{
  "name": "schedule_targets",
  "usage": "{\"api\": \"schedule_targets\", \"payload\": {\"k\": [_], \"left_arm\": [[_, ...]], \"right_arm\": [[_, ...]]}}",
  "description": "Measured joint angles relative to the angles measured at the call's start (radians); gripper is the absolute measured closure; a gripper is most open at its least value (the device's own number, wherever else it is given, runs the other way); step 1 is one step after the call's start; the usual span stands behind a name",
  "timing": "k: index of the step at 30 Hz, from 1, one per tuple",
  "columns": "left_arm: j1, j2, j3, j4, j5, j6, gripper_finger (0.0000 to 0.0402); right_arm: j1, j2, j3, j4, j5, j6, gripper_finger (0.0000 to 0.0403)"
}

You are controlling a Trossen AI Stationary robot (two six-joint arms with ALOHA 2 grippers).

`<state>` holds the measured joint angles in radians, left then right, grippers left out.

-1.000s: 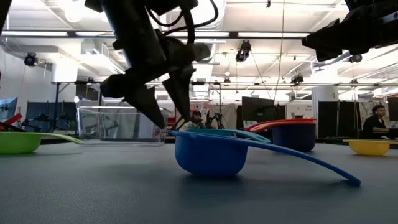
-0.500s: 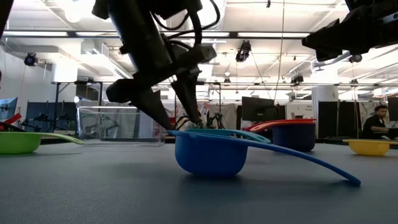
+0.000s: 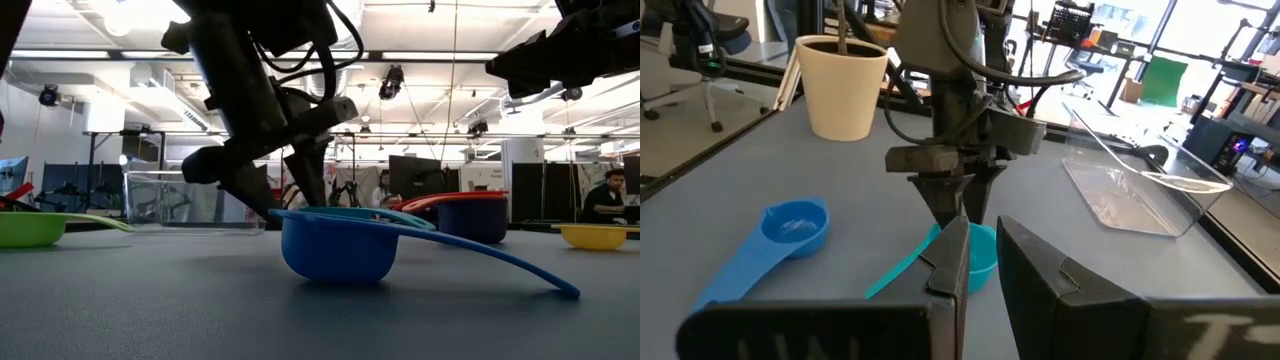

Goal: Nest measuring cups in basket
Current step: Stack the light blue measuring cup on top of the red measuring cup

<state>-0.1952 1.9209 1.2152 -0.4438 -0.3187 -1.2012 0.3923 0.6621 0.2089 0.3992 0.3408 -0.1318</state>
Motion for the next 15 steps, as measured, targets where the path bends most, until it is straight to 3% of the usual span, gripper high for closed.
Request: {"api": "schedule_targets", "payload": {"k": [4, 12, 15], "left_arm": [[0.012, 0.0, 0.0, 0.0, 0.004, 0.034, 0.0226], [0.052, 0.0, 0.0, 0.002, 0.023, 0.187, 0.038], [0.072, 0.0, 0.0, 0.006, 0.025, 0.278, 0.0392]], "right_arm": [[0.0, 0.0, 0.0, 0.0, 0.0, 0.0, 0.036], [0.0, 0.0, 0.0, 0.0, 0.0, 0.0, 0.036], [0.0, 0.0, 0.0, 0.0, 0.0, 0.0, 0.036]]}}
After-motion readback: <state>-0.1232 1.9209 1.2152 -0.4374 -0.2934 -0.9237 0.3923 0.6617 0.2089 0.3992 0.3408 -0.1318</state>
